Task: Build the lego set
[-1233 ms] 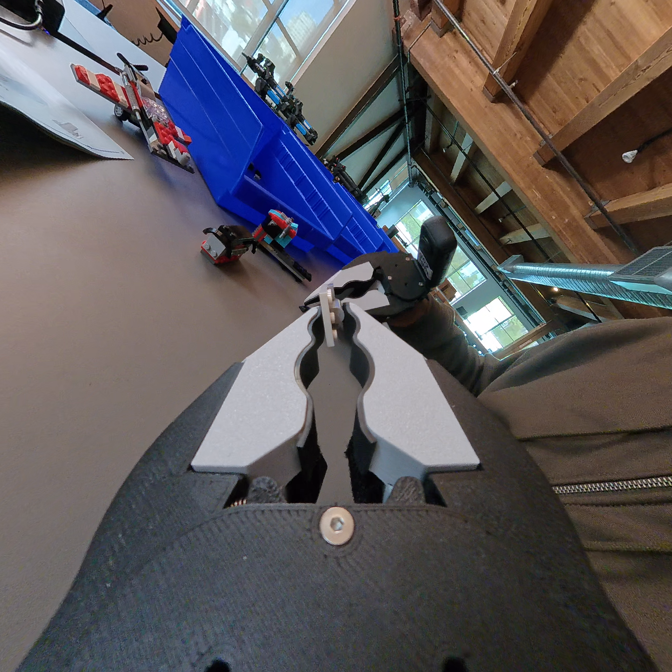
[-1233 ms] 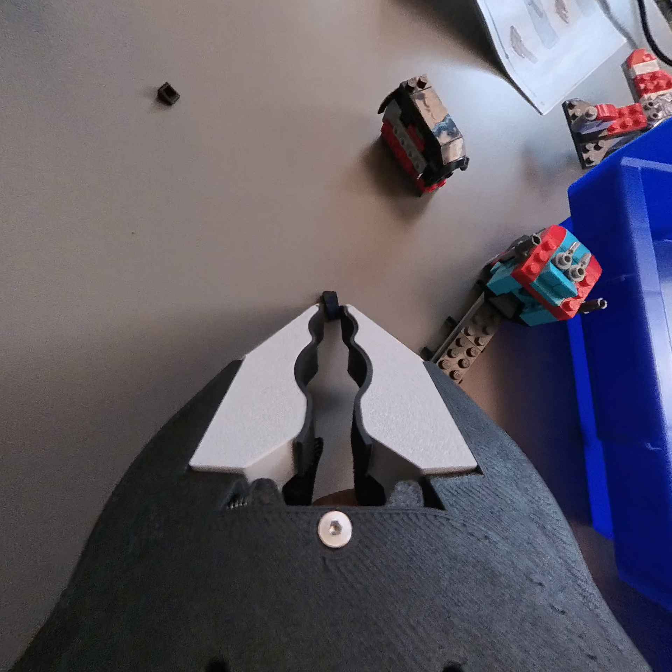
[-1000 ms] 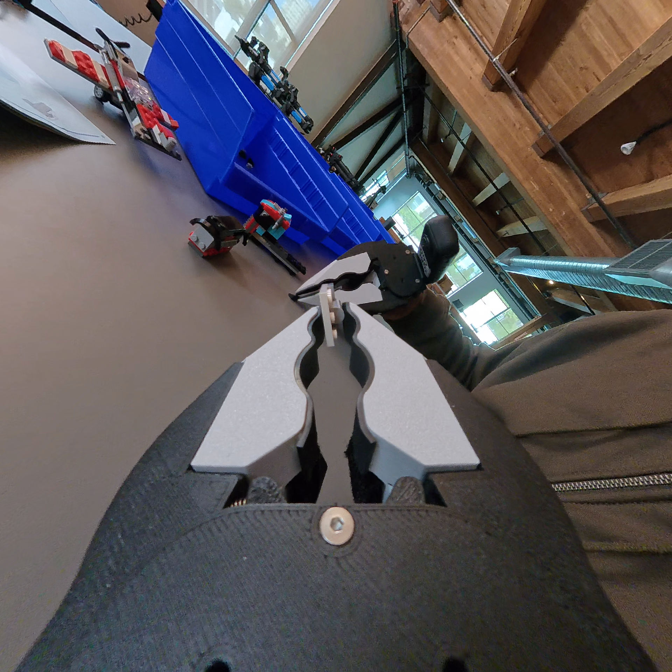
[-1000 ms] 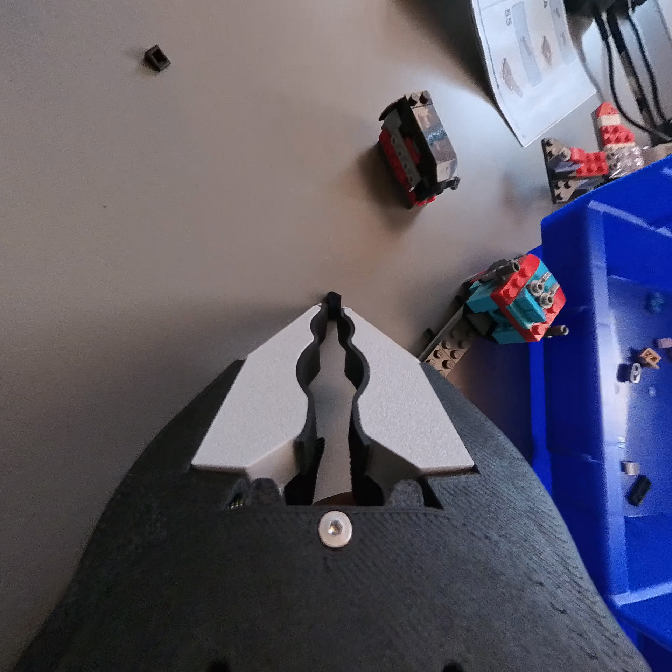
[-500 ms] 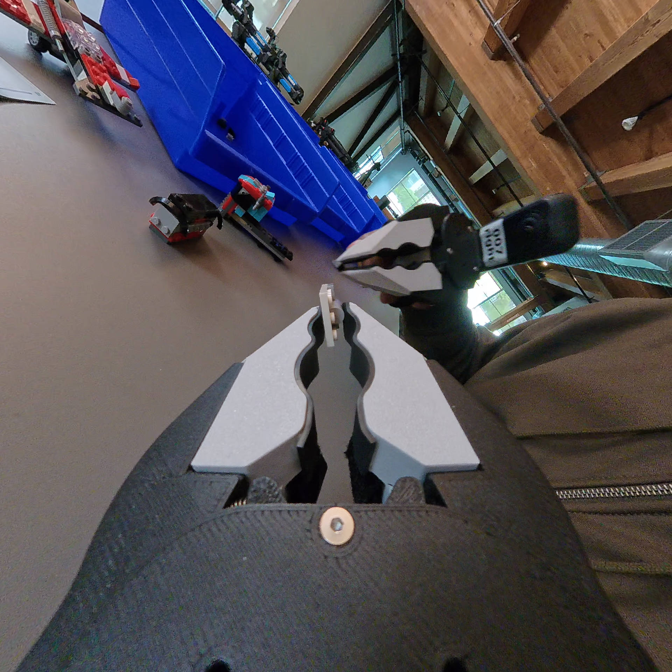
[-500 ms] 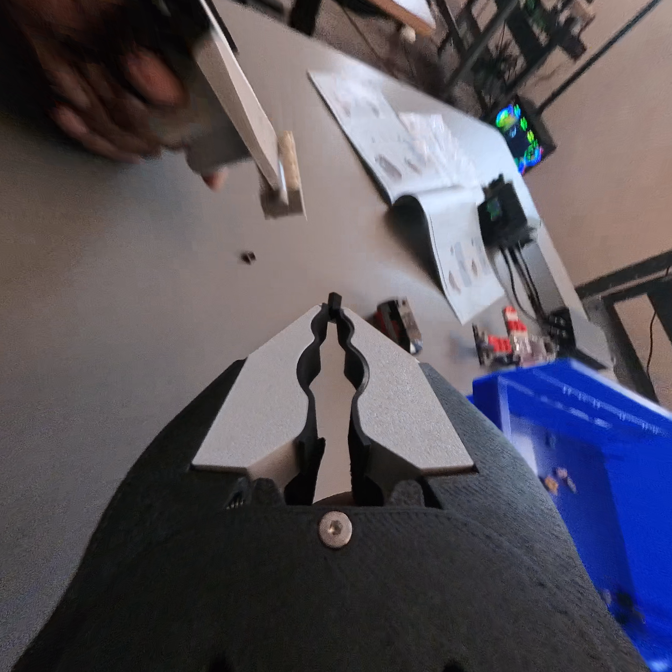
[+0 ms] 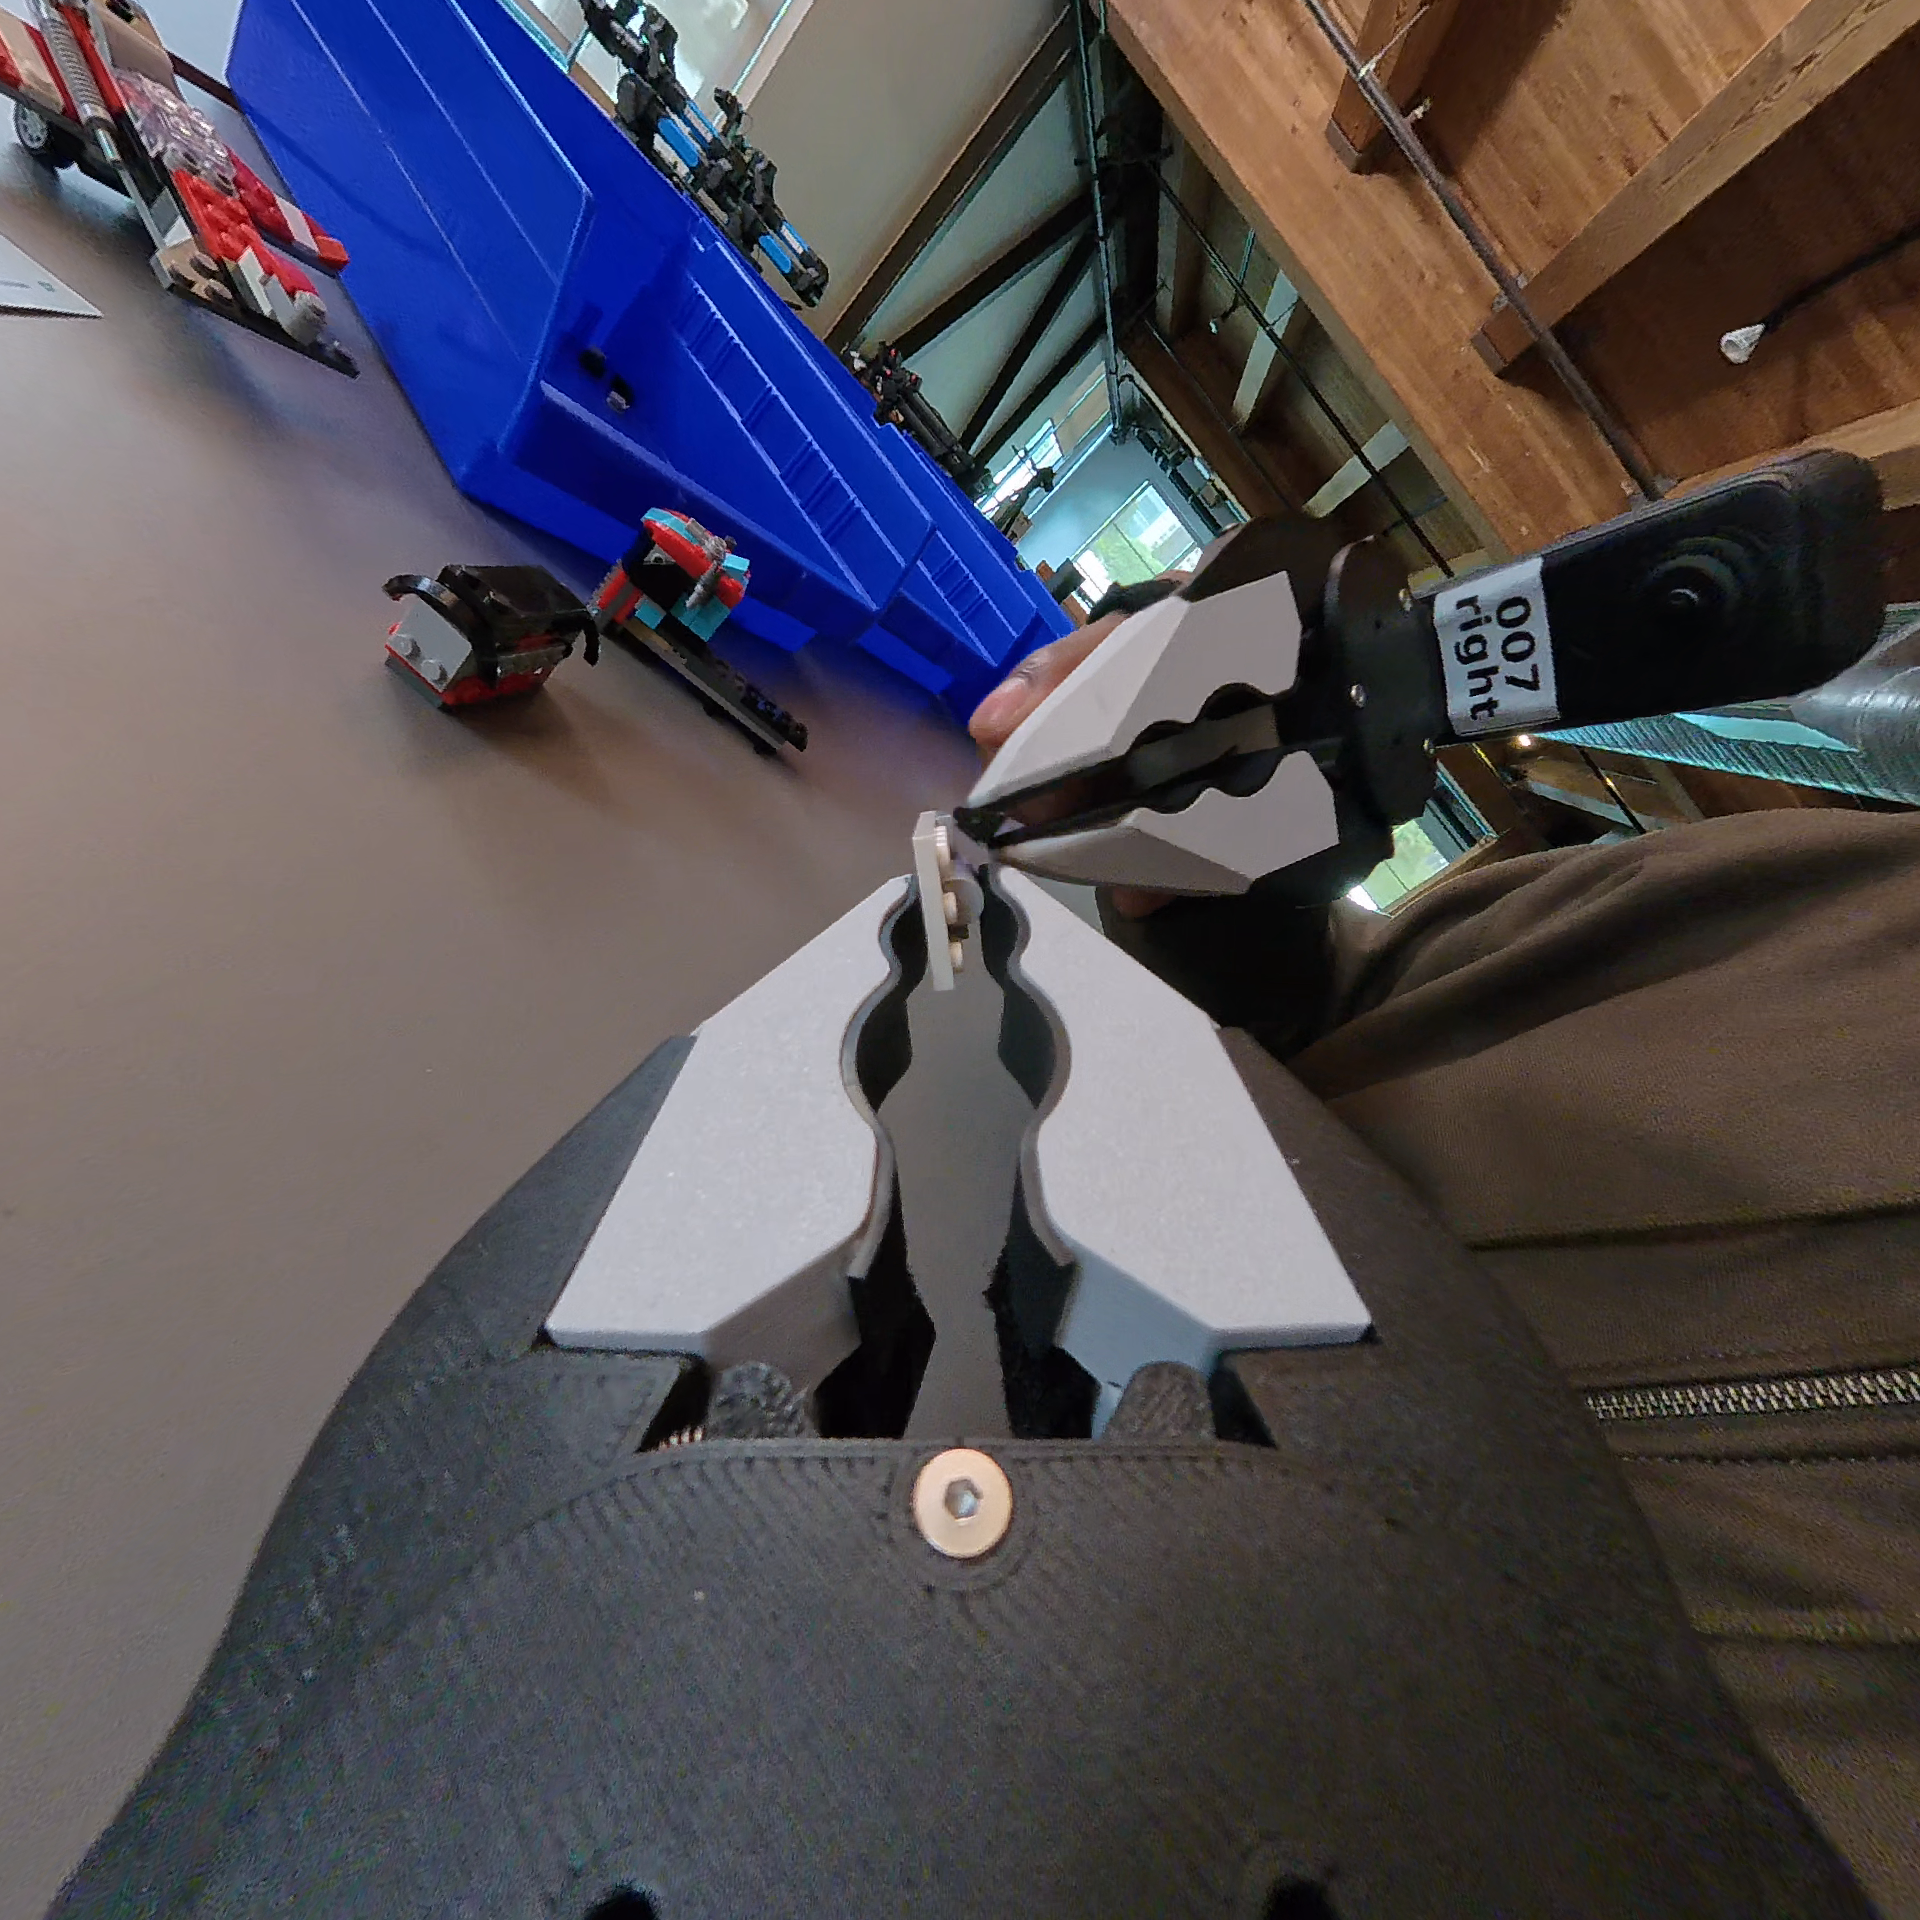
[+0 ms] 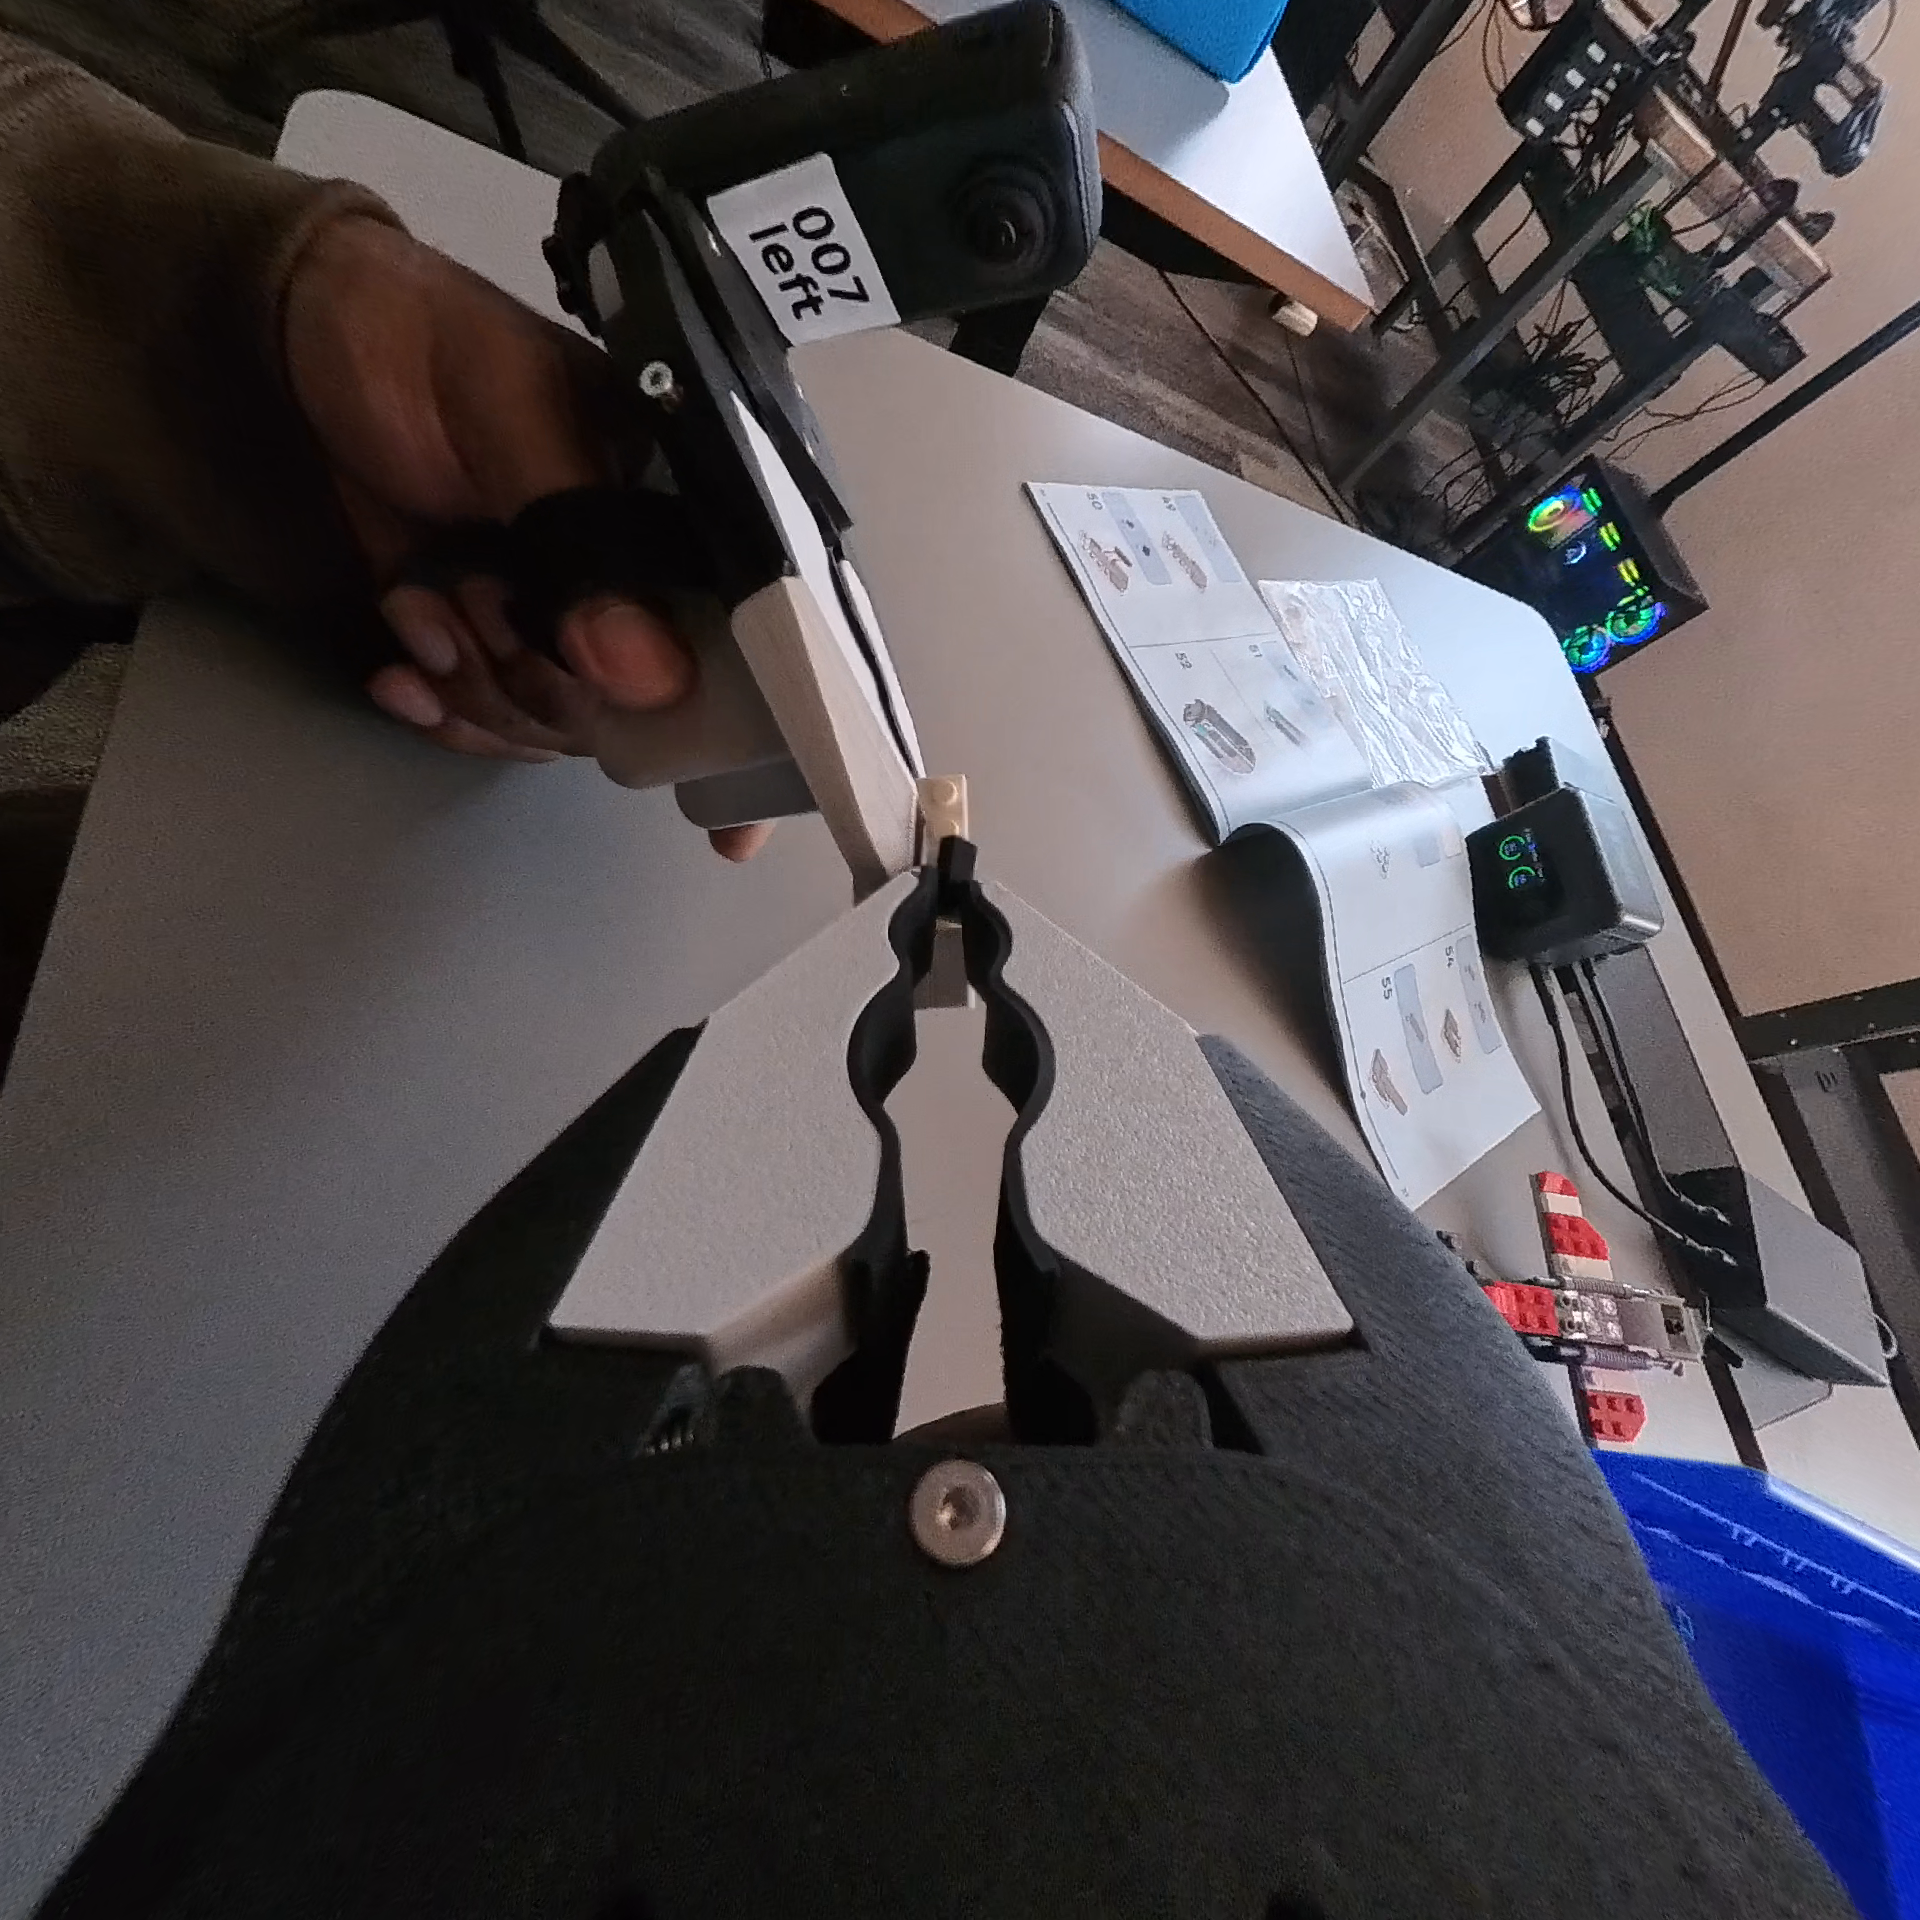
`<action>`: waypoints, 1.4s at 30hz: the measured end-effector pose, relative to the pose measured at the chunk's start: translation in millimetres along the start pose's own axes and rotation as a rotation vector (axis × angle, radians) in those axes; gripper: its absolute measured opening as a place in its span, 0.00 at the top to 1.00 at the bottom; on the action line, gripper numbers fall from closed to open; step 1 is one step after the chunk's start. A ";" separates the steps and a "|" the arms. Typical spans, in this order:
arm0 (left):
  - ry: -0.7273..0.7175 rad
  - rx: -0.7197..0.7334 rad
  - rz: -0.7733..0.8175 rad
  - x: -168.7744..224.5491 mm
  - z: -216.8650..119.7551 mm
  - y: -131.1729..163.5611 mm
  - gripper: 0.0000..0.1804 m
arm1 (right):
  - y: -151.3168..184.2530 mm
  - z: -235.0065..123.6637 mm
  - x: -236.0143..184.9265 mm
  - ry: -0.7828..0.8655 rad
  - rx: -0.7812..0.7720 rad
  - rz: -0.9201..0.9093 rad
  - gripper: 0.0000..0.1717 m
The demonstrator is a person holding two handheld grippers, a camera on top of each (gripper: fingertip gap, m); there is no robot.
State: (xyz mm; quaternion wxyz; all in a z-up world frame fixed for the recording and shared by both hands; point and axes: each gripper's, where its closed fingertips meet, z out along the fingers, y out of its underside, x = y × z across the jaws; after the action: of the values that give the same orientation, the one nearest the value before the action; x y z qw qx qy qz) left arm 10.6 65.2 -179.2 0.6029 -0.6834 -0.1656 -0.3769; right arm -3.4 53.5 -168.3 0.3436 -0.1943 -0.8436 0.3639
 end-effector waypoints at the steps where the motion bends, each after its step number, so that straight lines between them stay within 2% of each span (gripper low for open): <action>1: 0.002 0.000 0.001 0.4 -0.1 0.0 0.95 | 0.2 0.3 0.2 -0.004 -0.001 0.002 0.97; 17: 0.024 -0.011 0.017 4.4 0.2 2.2 0.95 | 0.8 -2.6 -4.1 -0.157 0.015 0.055 0.96; 42: 0.041 -0.009 0.020 7.0 -0.8 2.0 0.95 | -2.1 -5.5 -3.6 -0.231 0.063 0.162 0.93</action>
State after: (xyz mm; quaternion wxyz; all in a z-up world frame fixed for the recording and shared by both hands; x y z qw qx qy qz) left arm 16.3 62.4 -175.6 0.6068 -0.6798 -0.1448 -0.3856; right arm 2.9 52.7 -165.6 0.2199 -0.2076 -0.8473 0.4365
